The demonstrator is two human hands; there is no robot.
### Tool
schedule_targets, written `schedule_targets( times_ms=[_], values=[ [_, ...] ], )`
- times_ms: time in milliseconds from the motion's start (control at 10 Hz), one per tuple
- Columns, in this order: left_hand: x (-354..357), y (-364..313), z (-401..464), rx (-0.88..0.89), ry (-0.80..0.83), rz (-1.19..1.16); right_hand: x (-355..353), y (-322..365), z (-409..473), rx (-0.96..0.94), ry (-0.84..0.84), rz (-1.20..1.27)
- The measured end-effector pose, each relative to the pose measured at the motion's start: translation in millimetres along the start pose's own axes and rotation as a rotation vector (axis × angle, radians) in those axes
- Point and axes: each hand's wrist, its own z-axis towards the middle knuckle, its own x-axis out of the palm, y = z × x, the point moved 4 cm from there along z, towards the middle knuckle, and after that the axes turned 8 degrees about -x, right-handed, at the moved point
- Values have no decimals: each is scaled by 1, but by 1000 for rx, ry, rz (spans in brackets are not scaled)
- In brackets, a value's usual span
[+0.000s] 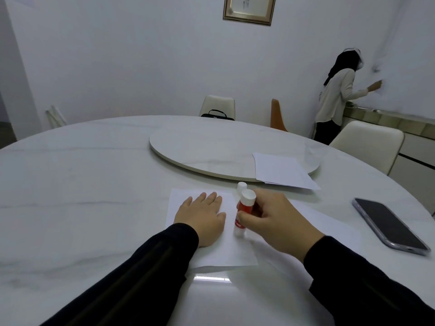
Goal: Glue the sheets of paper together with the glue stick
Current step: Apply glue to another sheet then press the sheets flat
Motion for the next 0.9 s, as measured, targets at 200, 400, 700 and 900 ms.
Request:
schedule_targets(
  times_ms=[200, 400, 700, 900],
  values=[
    [1, 1, 0, -1, 8, 8, -6, 11, -35, 11, -42, 91],
    [-13, 0, -8, 127, 133, 54, -19, -24, -50, 230, -424, 909],
    [-27, 20, -21, 20, 45, 118, -27, -28, -37, 336, -641, 872],
    [-38, 18, -21, 102, 194, -89, -36, 0, 20, 206, -473, 406]
  ],
)
